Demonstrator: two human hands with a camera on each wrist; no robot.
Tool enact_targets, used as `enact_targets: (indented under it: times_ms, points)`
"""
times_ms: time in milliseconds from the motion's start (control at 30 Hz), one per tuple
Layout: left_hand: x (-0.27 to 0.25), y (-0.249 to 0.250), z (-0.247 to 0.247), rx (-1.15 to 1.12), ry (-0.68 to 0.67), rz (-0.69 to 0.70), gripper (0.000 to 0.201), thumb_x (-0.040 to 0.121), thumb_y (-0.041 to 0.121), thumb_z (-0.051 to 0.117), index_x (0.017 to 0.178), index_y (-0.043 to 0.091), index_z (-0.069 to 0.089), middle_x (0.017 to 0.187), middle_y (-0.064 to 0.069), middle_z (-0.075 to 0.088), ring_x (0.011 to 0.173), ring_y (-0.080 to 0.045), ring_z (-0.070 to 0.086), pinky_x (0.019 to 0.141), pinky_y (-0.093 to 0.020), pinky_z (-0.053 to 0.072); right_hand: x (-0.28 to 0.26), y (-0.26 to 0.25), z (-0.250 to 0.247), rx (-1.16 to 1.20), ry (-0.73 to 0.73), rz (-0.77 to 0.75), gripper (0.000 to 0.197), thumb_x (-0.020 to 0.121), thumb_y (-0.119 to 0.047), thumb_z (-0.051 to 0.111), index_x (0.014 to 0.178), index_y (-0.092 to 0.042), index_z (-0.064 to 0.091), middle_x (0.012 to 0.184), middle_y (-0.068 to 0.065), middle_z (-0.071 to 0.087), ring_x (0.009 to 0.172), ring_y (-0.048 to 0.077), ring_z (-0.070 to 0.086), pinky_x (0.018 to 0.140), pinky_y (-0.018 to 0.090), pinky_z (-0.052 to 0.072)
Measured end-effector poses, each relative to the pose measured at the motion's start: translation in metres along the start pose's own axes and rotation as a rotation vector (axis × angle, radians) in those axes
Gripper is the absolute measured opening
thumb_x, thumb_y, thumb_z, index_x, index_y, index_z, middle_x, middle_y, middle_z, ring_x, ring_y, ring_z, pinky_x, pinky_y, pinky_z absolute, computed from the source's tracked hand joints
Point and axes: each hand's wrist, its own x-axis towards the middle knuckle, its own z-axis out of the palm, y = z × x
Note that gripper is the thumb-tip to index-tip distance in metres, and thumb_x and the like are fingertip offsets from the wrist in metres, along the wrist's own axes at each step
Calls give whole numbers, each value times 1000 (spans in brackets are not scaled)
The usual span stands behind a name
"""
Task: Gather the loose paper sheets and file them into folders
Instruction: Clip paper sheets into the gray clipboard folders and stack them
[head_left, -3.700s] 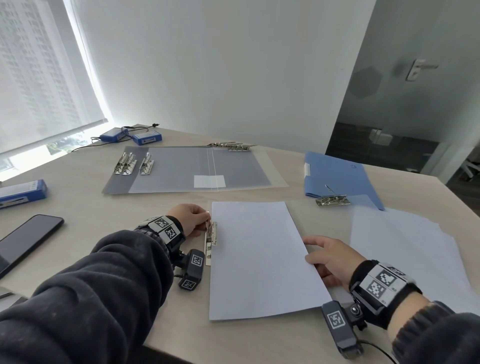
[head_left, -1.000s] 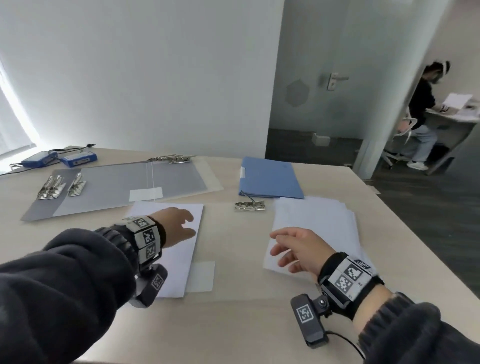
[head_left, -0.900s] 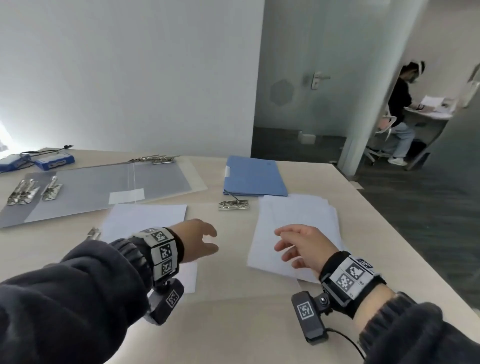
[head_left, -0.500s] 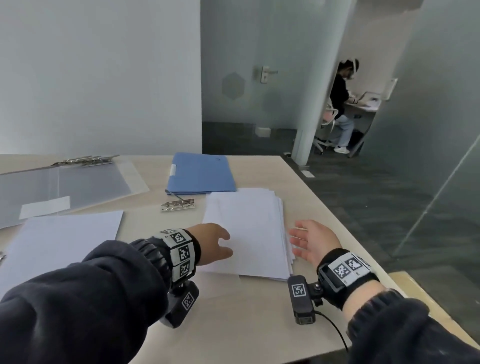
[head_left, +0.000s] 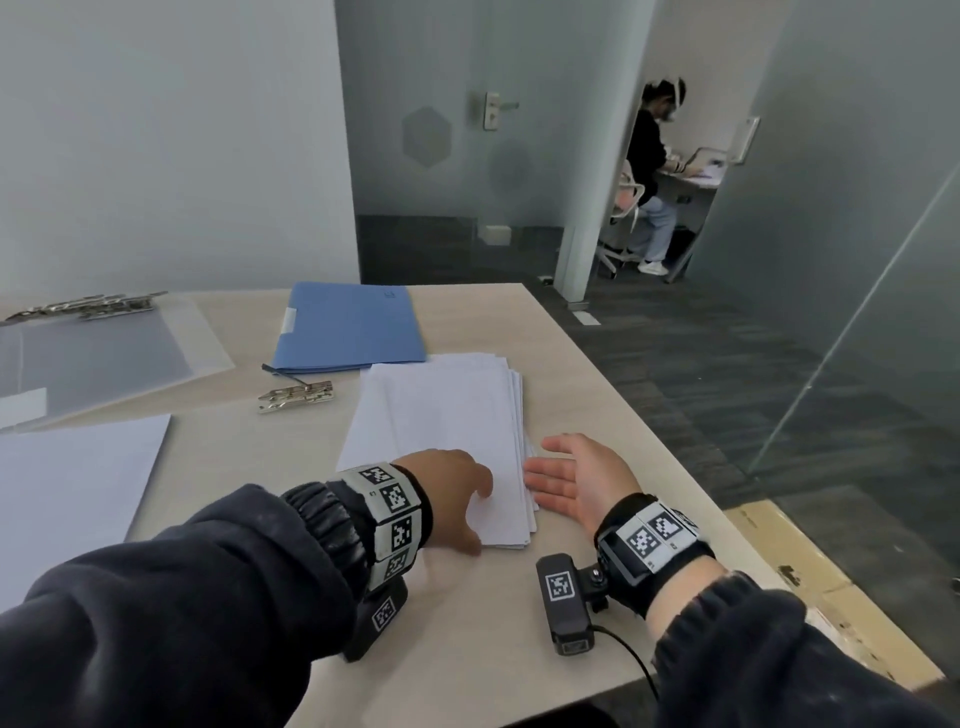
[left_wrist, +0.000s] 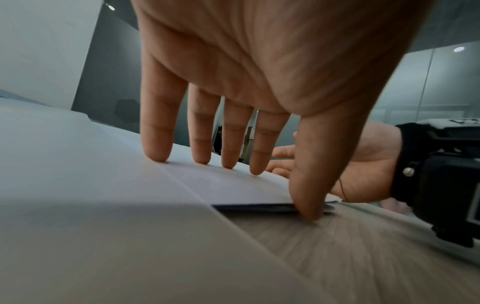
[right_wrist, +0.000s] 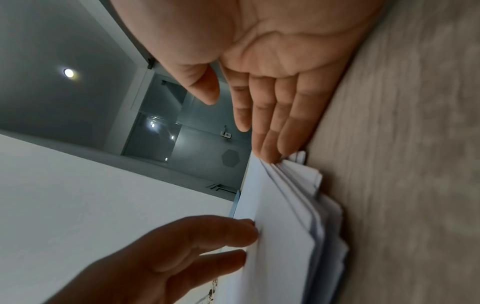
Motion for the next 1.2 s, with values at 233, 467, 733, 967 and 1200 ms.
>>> enact_targets:
  times_ms: [233,467,733,967,1200]
  points:
    - [-2,-3,-4,-2,8,-21,47,82,50,61,125,34,53,123,8,58,113,-18,55,95,-35,48,8,-1,1,128,-14,-2,24,100,-26,51,112,-9,61,103,16,75,89,31,74,83,43,58]
    - [-3,-4,-2,-85,78,-45,67,72,67,63,128,34,45,127,11,54,110,-16,56,94,-36,49,10,4,8,277,-59,53,27,99,-29,53,114,-8,62,108,15,72,87,30,74,65,37,59]
    - [5,6,2,18,18,-44,67,70,68,72,121,31,48,122,9,54,103,-18,56,87,-35,50,12,2,-1,231,1,4,25,100,-28,51,107,-8,64,103,14,70,89,26,69,68,41,59]
    - [2,-4,-2,-33,47,-57,59,75,62,68,123,33,50,119,12,55,101,-15,55,86,-32,48,11,5,-8,211,10,-5,28,99,-28,52,109,-6,66,97,13,71,86,25,68,76,45,59]
    - [3,7,1,47,28,-37,59,75,63,68,121,32,50,120,10,55,101,-17,57,87,-37,51,8,7,-6,191,-23,13,26,98,-28,52,107,-7,66,97,13,70,86,26,68,75,49,61]
